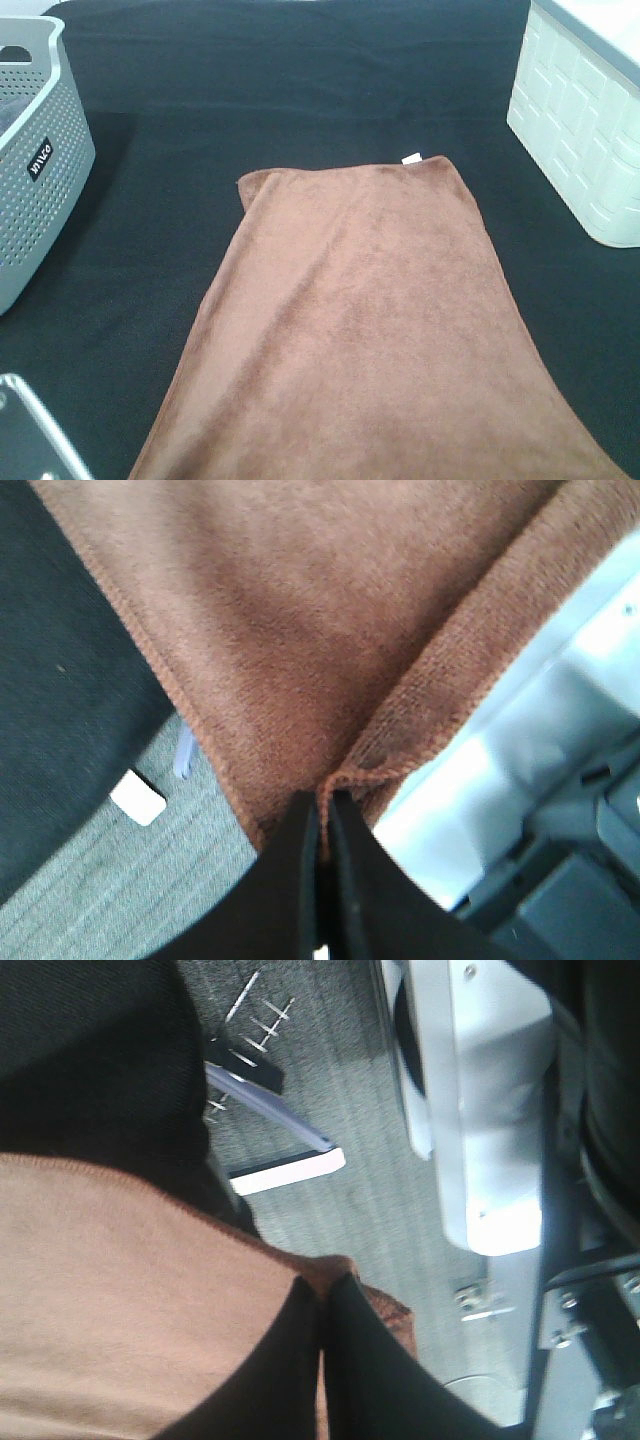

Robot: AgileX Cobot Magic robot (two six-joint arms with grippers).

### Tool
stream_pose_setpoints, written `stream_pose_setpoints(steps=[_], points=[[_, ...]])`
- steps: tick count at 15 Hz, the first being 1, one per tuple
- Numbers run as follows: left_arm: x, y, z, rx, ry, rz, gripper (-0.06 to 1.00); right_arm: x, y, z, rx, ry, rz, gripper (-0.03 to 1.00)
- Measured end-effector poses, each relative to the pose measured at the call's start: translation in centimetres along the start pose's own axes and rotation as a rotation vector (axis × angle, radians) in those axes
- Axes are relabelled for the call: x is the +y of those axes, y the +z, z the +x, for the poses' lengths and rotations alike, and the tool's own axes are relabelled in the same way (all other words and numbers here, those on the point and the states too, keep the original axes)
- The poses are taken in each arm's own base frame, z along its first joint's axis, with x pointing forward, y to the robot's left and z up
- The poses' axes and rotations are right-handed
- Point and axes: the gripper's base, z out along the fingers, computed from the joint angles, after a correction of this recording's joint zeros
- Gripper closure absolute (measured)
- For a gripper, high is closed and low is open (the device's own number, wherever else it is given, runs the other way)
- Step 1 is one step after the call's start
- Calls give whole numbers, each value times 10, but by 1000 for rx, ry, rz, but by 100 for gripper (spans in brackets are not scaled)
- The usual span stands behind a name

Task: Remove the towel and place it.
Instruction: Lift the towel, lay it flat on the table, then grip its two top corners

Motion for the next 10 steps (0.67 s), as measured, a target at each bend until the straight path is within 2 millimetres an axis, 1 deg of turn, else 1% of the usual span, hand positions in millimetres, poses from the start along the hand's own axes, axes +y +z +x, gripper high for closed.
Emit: stream_pose_setpoints(steps=[4,7,10], points=[[-5,0,10,101,26,62,94,-5,2,3,-20,-82,24,97],[-2,-1,16,172,56,29,94,-9,4,7,-26,-150,48,97],[0,-1,18,193,66,12,94,-13,5,10,-28,-200,66,97]])
